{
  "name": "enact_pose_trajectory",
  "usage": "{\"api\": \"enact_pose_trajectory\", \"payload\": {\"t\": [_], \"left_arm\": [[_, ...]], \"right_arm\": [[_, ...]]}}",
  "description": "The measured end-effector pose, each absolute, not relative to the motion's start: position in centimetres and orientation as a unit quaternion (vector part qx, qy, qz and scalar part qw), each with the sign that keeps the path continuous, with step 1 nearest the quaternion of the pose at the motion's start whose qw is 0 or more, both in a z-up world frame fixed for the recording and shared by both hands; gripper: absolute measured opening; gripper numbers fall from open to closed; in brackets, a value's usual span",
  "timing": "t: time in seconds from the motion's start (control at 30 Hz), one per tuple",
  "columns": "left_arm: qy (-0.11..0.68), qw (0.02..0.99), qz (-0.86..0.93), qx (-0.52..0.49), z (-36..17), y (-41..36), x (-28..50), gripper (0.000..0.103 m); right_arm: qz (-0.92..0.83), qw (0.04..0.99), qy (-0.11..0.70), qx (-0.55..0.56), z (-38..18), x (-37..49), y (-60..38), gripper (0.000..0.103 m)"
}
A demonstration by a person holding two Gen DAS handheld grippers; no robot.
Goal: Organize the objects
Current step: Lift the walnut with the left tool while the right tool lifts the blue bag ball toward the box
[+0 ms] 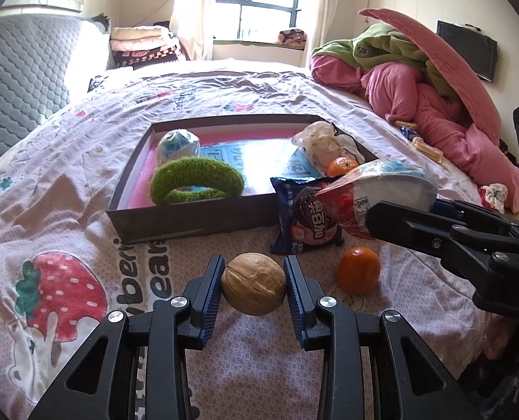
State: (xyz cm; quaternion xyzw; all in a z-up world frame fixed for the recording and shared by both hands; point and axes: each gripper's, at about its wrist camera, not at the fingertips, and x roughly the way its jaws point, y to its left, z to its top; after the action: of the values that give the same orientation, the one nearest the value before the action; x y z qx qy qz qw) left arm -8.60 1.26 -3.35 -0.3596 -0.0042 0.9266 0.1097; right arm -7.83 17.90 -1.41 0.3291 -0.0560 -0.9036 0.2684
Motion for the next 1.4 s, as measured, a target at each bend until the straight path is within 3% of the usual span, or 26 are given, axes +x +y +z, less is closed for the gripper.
{"api": "enact_pose_trajectory", "payload": {"t": [0.83,1.4], "left_arm": [[-0.005,0.084,0.947,-0.311,2.2,0.6,-8.1,0.035],[-0.011,0.085,0.948,-0.307,1.6,0.6,-10.5,0.035]], "right_arm": [[-0.92,0.256,-0.073,0.286,2.6,-6.8,19.3,0.051],[-0.923,0.251,-0.068,0.282,3.1,-8.3,19.2,0.051]]}}
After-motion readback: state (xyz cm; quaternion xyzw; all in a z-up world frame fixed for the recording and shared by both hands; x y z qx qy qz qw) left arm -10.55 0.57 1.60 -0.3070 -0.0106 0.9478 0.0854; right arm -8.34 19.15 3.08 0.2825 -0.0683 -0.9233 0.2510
